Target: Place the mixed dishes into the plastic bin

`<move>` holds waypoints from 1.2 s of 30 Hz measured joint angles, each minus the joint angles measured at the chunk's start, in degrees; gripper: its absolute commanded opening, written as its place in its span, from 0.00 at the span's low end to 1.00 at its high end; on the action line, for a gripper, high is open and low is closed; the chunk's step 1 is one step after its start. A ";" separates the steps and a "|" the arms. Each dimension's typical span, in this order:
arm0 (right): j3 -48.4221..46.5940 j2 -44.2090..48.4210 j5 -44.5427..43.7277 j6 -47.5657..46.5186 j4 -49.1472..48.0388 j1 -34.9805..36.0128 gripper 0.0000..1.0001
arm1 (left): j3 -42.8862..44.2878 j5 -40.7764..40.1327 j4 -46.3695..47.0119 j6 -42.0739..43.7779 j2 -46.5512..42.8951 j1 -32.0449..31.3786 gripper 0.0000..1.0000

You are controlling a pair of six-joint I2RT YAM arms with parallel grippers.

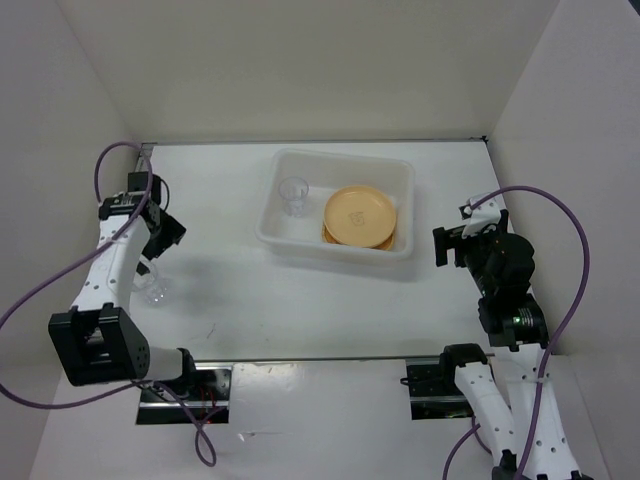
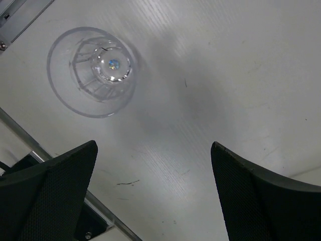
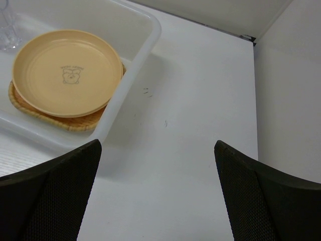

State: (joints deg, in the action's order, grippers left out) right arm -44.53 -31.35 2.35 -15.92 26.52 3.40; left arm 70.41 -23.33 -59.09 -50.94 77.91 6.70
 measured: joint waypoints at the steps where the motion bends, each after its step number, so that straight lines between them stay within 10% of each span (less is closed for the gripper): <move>1: 0.00 -0.02 0.00 0.00 0.00 0.00 0.97 | -1.11 0.61 0.79 0.35 -0.52 1.38 1.00; 21: 0.00 -1.03 -0.31 0.00 0.00 0.00 0.97 | -8.57 8.09 14.95 8.79 9.44 10.54 1.00; 25: 0.00 -1.05 -0.48 0.00 0.00 0.00 0.97 | -8.72 8.98 16.31 8.96 10.14 10.54 0.72; 27: 0.00 -1.05 -0.50 0.00 0.00 0.00 0.97 | -8.72 9.40 16.90 9.25 10.45 10.54 0.07; 28: 0.00 -1.05 -0.52 0.00 -0.02 0.00 0.97 | -8.72 9.38 17.11 9.35 10.54 10.54 0.00; 36: 0.00 -1.05 -0.68 0.00 -0.04 0.02 0.97 | -5.14 10.93 17.16 10.01 8.52 10.60 0.00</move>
State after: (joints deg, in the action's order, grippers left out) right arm -44.53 -32.40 1.67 -15.92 26.48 3.42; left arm 65.28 -12.40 -41.93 -40.93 86.43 17.30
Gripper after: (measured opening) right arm 0.974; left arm 0.026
